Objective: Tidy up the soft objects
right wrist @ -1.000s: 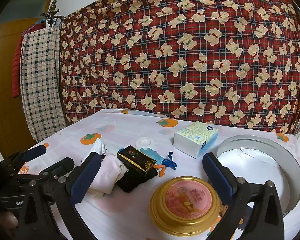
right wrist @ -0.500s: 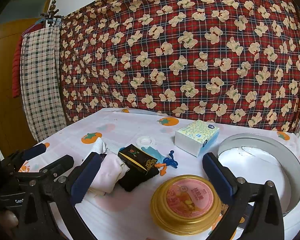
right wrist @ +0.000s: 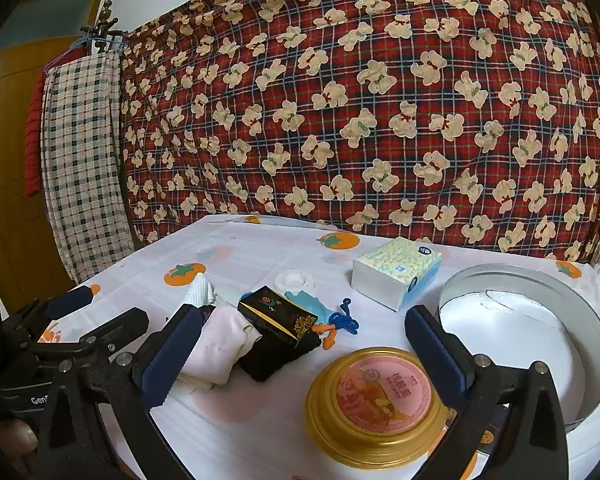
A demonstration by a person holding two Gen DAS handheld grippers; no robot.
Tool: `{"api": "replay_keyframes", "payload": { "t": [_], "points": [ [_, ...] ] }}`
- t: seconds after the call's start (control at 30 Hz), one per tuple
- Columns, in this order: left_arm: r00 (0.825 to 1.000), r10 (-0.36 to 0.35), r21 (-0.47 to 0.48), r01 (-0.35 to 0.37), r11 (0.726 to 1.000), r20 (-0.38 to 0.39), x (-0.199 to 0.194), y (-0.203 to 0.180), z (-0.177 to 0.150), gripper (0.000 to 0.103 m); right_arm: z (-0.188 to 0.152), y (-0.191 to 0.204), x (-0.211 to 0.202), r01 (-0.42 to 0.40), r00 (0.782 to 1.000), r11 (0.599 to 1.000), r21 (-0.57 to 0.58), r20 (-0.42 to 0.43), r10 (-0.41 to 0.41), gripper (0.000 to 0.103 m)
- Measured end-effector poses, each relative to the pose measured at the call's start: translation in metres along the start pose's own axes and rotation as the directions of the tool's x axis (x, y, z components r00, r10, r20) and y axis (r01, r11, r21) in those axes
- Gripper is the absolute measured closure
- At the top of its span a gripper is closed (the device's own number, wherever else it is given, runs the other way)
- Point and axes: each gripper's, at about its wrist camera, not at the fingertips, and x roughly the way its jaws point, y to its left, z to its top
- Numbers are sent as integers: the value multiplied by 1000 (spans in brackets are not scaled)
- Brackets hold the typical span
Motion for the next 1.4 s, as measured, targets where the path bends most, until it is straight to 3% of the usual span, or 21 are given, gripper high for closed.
{"api": "replay_keyframes", "payload": {
  "t": [0.43, 0.53, 0.63, 0.8, 1.2, 1.3, 1.37, 1.4],
  "points": [
    [1000, 5, -1, -5, 1000, -10, 2, 13, -8, 0, -9, 4, 4, -1, 1000, 1000, -1, -11, 1, 0],
    [999, 44, 5, -44, 999, -15, 12, 27, -13, 0, -13, 12, 10, -7, 1000, 1000, -7, -24, 7, 0],
    [991, 131, -13, -132, 991, -24, 20, 48, -16, 0, -15, 20, 21, -14, 999, 1000, -16, -50, 14, 0],
    [984, 167, -93, -172, 981, -63, 29, 82, -22, 0, -17, 29, 34, -24, 996, 999, -27, -89, 22, 0],
    [982, 151, -137, -166, 977, -114, 38, 100, -32, 0, -29, 75, 90, -81, 965, 994, -79, -254, 59, 1],
    [983, 144, -152, -160, 975, -110, 37, 104, -30, 0, -33, 77, 108, -82, 951, 995, -54, -303, 62, 9],
    [985, 136, -161, -152, 975, -108, 37, 105, -30, 0, -36, 75, 121, -101, 928, 995, -14, -362, 89, 28],
    [985, 131, -161, -147, 976, -108, 38, 104, -30, 0, -37, 74, 125, -113, 921, 994, 0, -374, 105, 32]
  ]
}}
